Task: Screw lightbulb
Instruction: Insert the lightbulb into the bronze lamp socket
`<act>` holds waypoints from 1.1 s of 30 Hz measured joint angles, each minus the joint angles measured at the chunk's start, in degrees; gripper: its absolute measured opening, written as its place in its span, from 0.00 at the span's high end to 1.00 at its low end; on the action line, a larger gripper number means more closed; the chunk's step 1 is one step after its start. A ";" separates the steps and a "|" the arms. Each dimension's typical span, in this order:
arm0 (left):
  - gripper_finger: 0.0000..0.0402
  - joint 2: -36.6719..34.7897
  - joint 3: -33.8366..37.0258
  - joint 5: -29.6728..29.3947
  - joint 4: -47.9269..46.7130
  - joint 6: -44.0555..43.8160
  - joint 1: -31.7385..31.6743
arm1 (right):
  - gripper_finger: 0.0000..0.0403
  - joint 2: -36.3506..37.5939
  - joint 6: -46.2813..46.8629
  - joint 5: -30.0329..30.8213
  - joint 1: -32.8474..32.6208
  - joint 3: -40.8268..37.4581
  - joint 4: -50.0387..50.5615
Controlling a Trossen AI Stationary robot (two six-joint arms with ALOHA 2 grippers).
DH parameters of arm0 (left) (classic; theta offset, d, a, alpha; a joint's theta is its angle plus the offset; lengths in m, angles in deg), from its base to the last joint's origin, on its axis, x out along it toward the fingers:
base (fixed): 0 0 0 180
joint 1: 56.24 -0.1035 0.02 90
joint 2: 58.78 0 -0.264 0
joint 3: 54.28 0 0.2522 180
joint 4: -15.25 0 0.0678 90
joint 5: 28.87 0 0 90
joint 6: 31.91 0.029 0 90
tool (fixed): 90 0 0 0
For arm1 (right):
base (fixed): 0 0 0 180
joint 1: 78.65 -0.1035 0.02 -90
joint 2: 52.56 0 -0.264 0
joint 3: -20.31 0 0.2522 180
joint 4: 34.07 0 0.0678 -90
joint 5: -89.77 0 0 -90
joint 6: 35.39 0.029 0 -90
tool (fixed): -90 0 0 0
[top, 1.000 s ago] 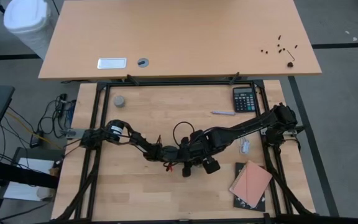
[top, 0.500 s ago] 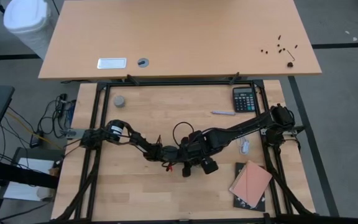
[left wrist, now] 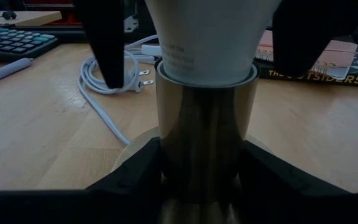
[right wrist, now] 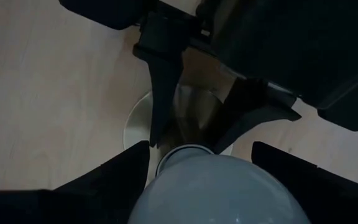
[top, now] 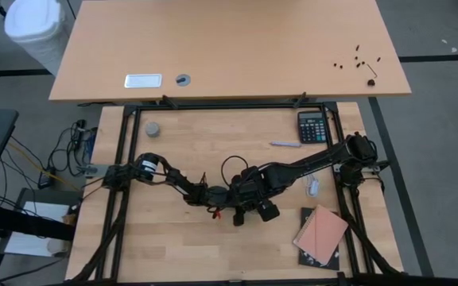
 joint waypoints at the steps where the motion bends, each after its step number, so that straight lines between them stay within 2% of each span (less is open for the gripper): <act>1: 0.52 0.00 0.00 0.02 0.00 0.00 0.00 | 0.28 0.00 0.00 0.02 0.00 -0.02 0.07; 5: 0.52 0.00 0.00 0.03 0.00 0.00 0.00 | 0.30 -0.04 1.25 0.16 0.10 -0.02 0.09; 11: 0.52 0.00 0.00 0.03 0.00 -0.08 0.00 | 0.39 -0.07 6.03 0.35 0.50 -0.07 0.11; 20: 0.52 0.00 -0.02 -0.33 0.00 -0.15 0.00 | 0.33 -0.11 16.16 1.20 0.61 -0.11 0.25; 27: 0.52 0.00 -0.02 -0.42 0.02 -0.38 0.00 | 0.38 -0.15 25.91 1.29 1.30 -0.13 0.33; 33: 0.52 0.00 0.00 -0.51 0.02 -0.42 0.00 | 0.34 -0.15 32.74 1.29 1.50 -0.13 0.43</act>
